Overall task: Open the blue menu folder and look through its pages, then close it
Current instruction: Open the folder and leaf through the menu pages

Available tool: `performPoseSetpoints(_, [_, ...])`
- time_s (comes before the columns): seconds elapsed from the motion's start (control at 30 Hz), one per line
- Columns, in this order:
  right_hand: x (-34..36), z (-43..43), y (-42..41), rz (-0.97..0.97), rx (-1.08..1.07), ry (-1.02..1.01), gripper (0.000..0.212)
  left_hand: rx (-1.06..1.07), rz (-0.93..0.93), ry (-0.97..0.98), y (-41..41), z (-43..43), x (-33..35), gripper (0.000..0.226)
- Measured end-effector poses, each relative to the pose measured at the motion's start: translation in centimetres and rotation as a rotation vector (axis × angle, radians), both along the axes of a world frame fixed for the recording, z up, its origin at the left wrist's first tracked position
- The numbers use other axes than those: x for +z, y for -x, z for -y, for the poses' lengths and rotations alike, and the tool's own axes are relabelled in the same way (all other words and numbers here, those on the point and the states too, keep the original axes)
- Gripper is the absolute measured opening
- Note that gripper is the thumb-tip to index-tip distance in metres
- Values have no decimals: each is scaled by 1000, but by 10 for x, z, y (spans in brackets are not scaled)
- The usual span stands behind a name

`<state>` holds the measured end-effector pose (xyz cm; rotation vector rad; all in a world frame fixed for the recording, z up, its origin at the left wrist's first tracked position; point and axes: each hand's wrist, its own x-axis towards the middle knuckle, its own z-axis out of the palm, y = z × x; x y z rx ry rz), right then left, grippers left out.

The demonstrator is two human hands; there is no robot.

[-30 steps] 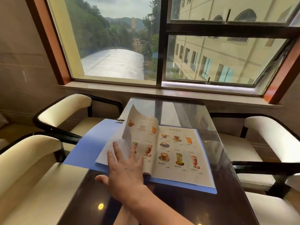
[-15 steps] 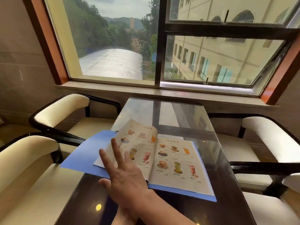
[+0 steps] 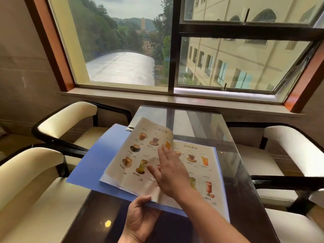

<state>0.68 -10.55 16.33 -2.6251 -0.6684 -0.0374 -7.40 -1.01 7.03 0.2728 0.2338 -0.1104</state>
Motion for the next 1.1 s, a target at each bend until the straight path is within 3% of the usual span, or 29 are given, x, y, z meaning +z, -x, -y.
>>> performPoseSetpoints(0.17, [-11,3,-5,-31,144,144,72,58,-53,16,-8,1,-1,68])
performPoseSetpoints(0.3, [-15,10,-4,-69,270,75,56,99,-26,102,-9,5,-4,61])
performPoseSetpoints(0.4, [-22,22,2,-72,282,9,55,108,-12,101,-6,2,-6,56])
performPoseSetpoints(0.6, [-42,70,7,-60,-108,-45,64,142,-56,93,-10,-11,-10,53])
performPoseSetpoints(0.73, [-41,103,5,-89,-478,-71,87,183,-108,91,-10,-16,-11,51])
performPoseSetpoints(0.8, [-34,117,2,-256,-624,-196,84,181,-103,92,-11,-17,-10,49])
performPoseSetpoints(0.93, [-24,131,-5,-715,-609,-878,27,186,-104,64,-11,-18,-10,54])
performPoseSetpoints(1.1, [-32,129,0,-715,-512,-1102,14,197,-145,-15,-8,-21,-12,51])
